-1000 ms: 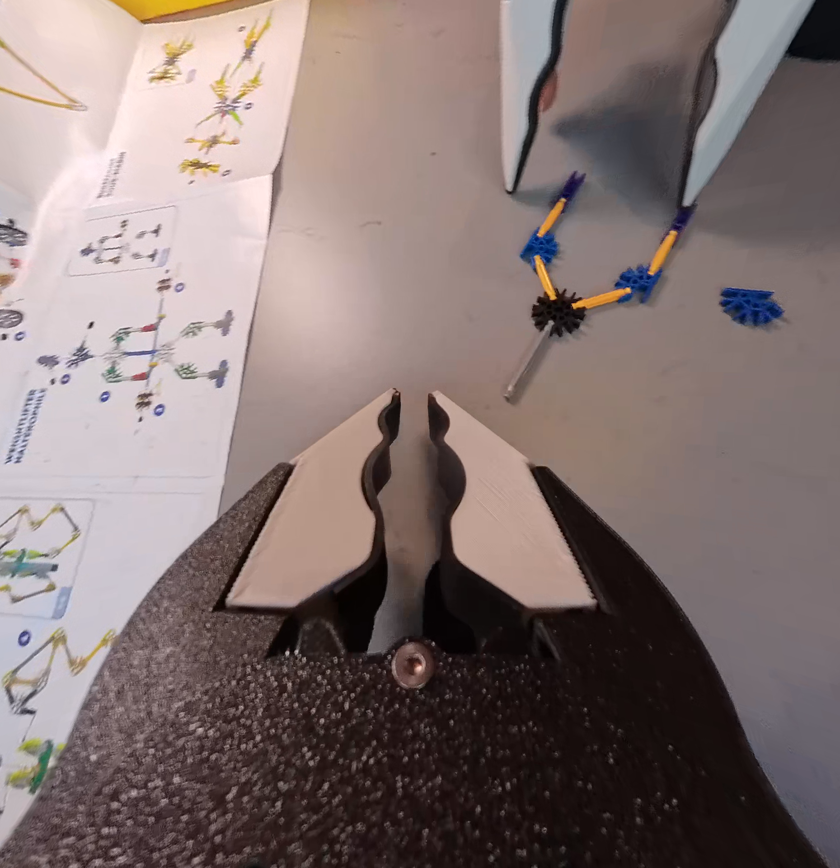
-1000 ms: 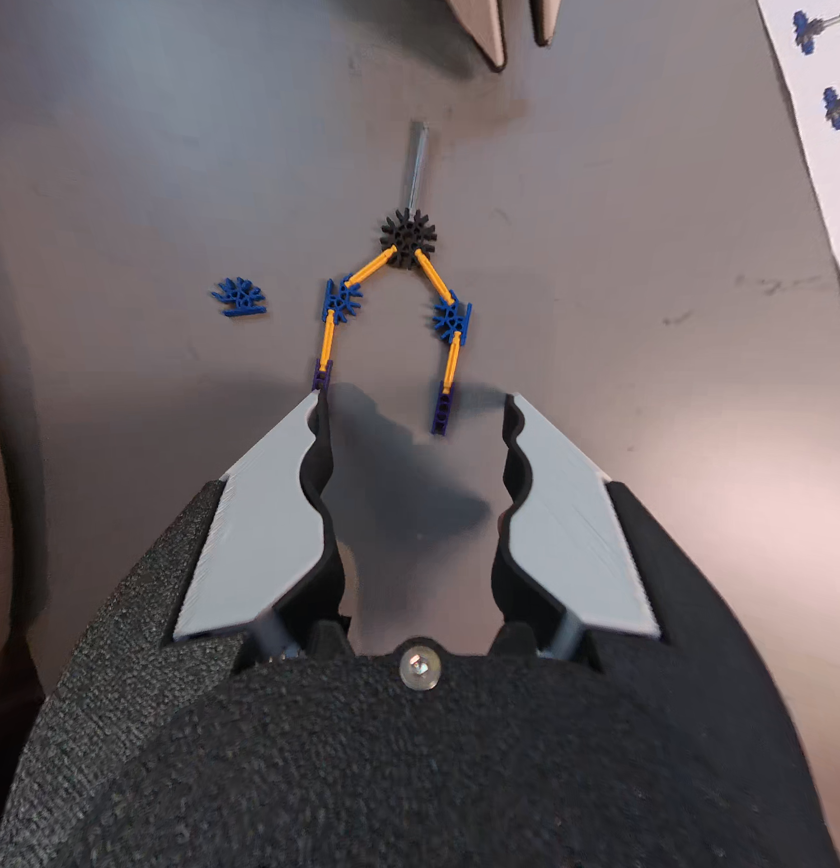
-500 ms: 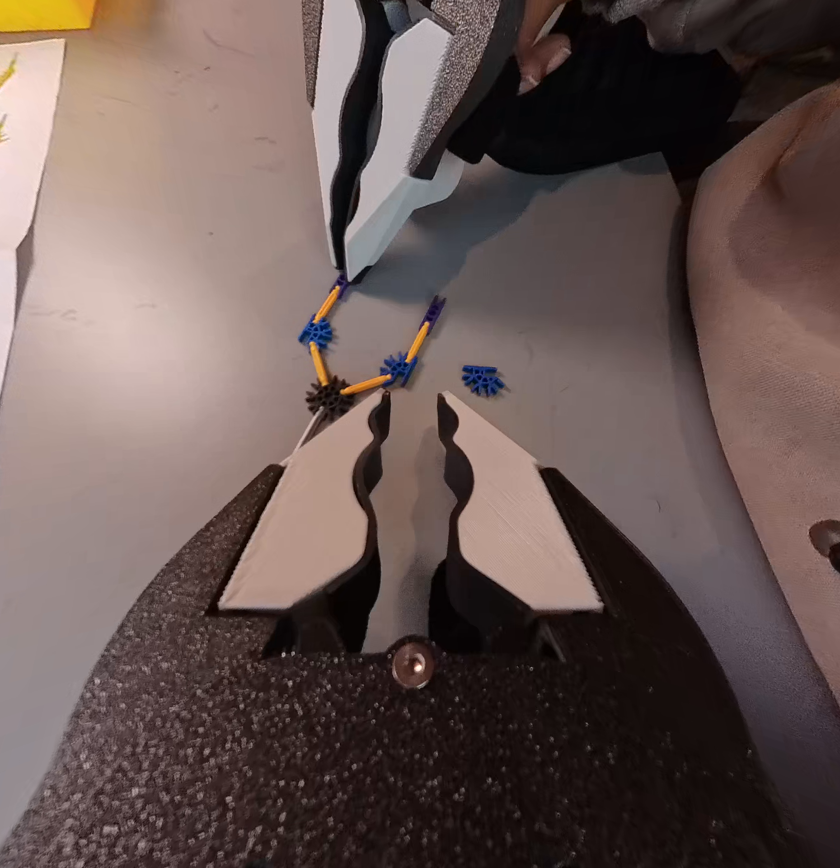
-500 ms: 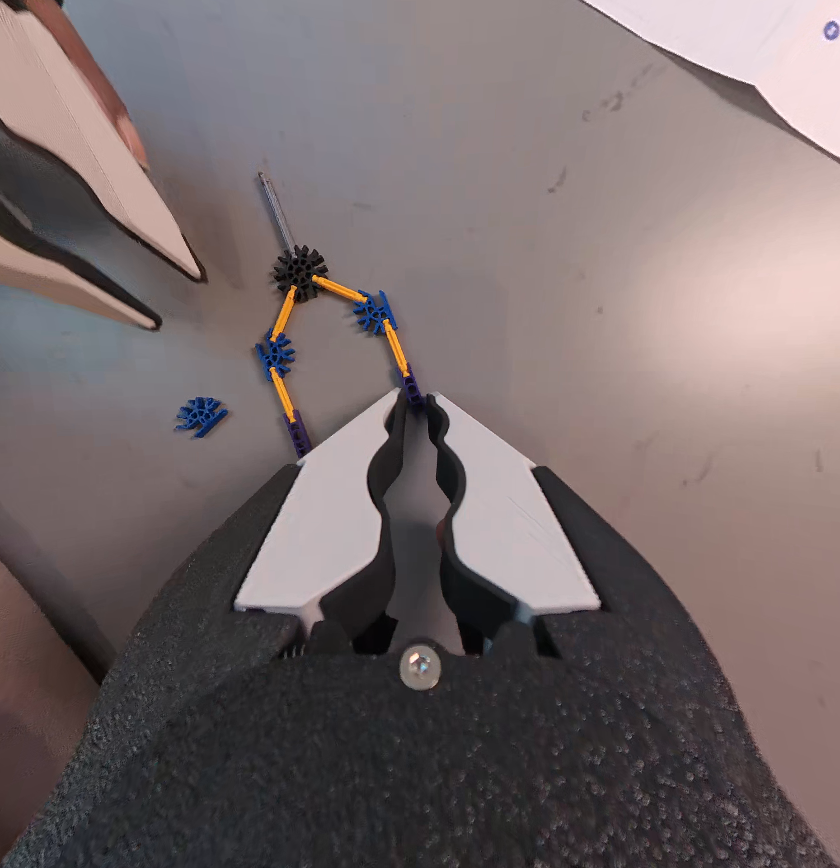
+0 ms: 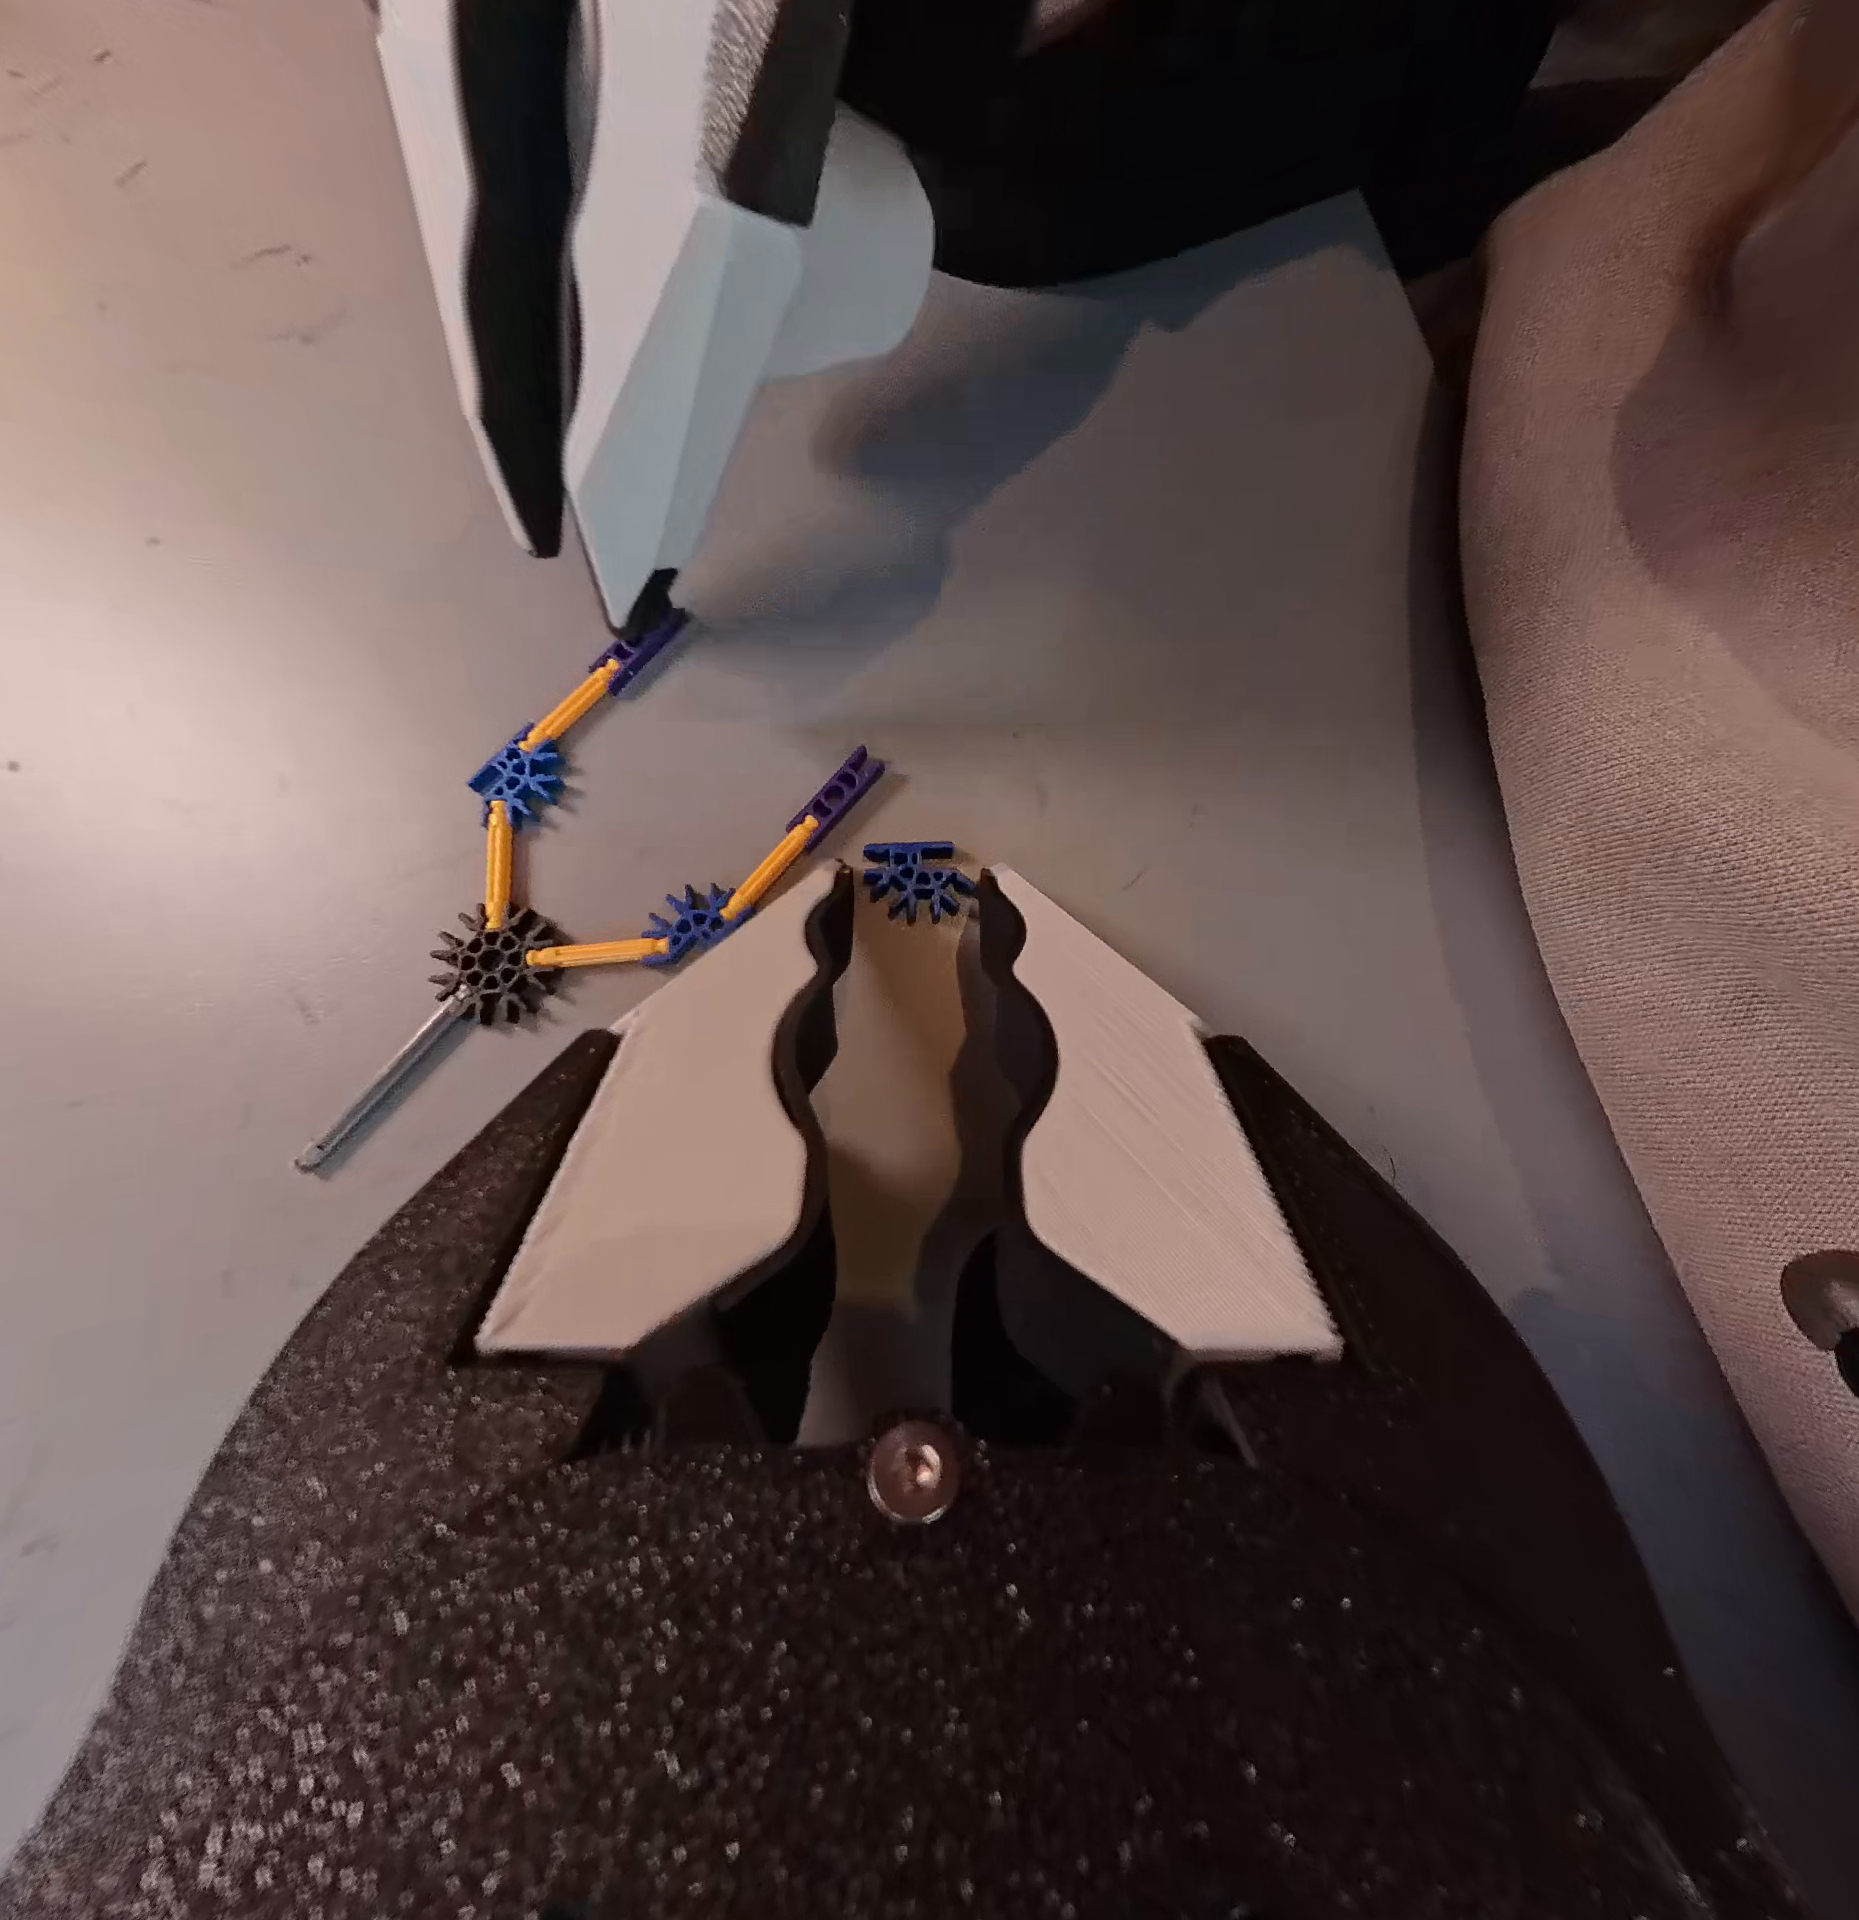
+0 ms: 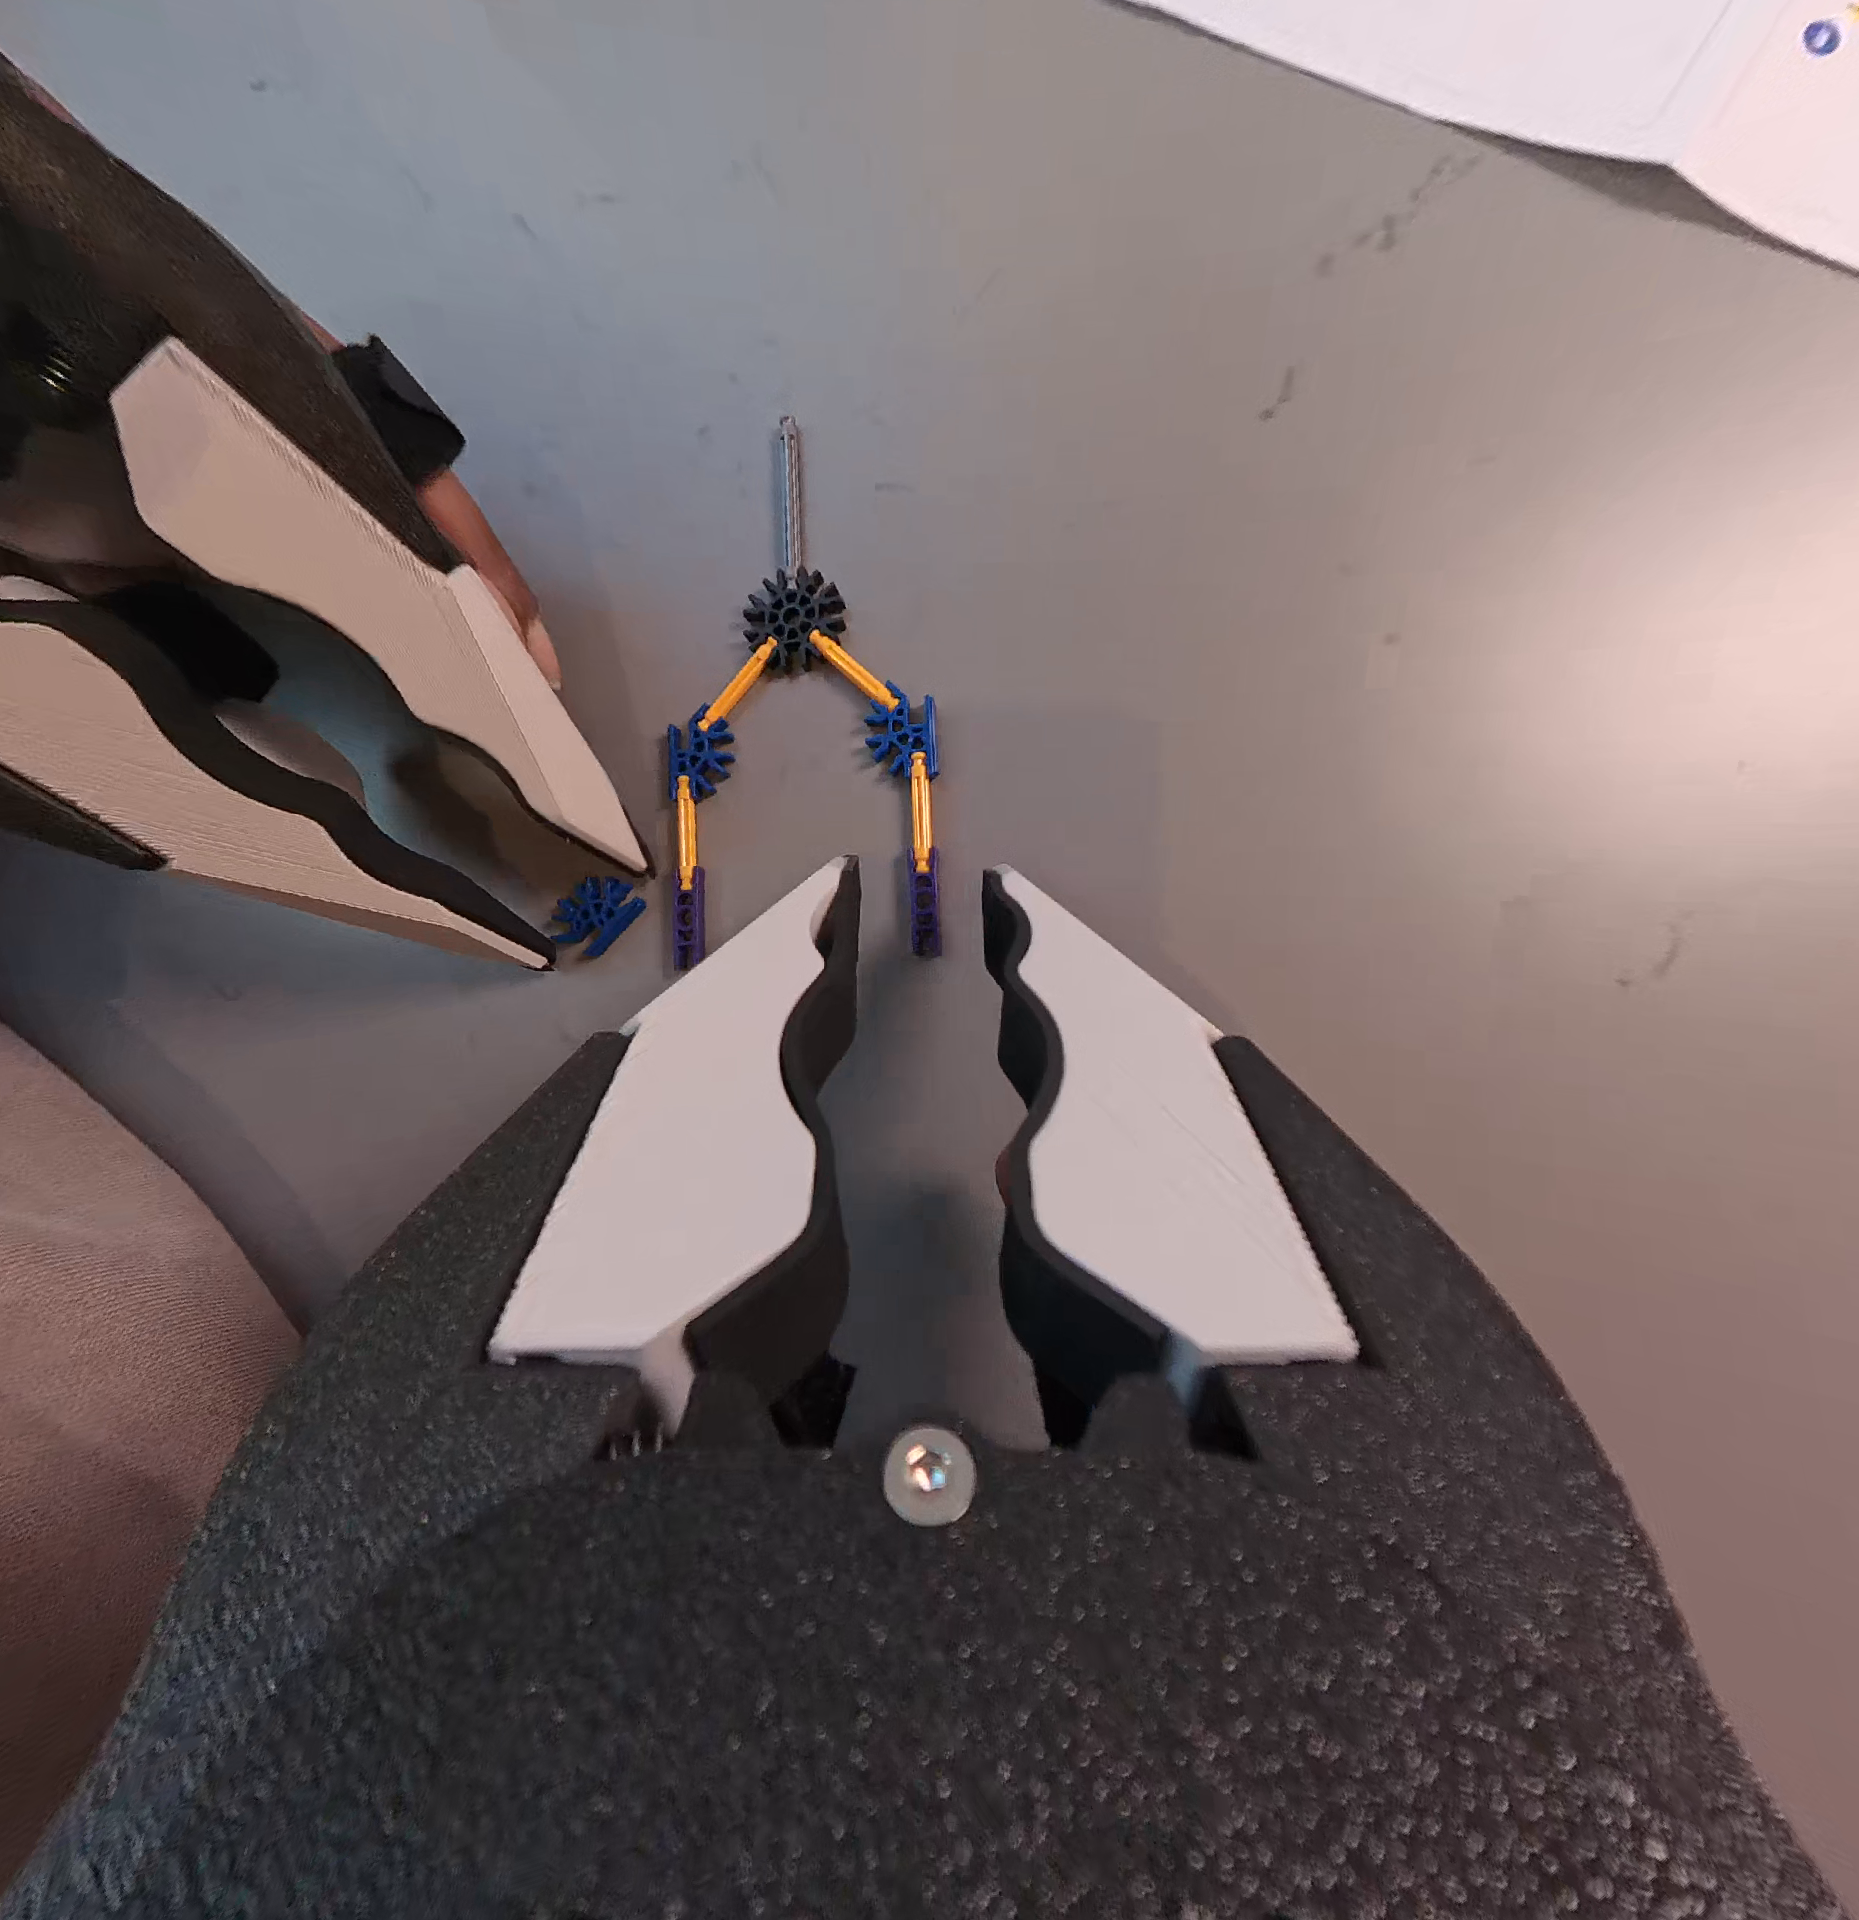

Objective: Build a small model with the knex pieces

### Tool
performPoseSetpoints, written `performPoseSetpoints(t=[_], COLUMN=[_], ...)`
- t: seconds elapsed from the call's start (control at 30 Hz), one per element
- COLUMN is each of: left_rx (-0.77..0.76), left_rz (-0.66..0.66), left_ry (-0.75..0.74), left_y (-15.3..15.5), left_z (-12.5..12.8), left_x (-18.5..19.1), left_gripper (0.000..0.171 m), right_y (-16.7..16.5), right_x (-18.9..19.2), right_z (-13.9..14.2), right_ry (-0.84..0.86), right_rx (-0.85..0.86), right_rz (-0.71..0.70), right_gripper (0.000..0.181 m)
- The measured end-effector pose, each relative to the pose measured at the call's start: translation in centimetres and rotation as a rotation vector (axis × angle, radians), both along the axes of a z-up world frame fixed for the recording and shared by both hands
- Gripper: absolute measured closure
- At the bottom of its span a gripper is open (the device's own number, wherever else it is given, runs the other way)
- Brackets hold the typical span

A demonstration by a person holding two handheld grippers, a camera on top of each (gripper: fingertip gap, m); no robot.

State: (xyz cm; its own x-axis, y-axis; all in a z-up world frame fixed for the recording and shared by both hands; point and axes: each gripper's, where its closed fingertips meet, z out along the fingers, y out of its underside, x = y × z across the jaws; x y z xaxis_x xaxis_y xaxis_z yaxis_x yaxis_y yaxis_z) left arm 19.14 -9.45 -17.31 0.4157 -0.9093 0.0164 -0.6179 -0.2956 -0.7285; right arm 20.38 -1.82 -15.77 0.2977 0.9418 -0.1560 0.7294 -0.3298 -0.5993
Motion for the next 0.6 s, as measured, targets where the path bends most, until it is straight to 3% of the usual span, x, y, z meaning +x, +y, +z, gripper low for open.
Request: performPoseSetpoints(t=[0.33,0.6], left_rx=[-0.034,0.031], left_rz=[-0.03,0.181], left_ry=[-0.018,-0.176], left_y=[-0.4,3.5], left_z=[0.1,3.0], left_x=[-1.7,-6.4], left_gripper=[0.151,0.152], right_y=[1.8,2.7], right_x=[-2.6,-5.3], right_z=[2.0,3.7], right_ry=[0.108,0.228], right_rx=[0.089,0.098], right_rz=[0.105,0.235], right_gripper=[0.159,0.157])
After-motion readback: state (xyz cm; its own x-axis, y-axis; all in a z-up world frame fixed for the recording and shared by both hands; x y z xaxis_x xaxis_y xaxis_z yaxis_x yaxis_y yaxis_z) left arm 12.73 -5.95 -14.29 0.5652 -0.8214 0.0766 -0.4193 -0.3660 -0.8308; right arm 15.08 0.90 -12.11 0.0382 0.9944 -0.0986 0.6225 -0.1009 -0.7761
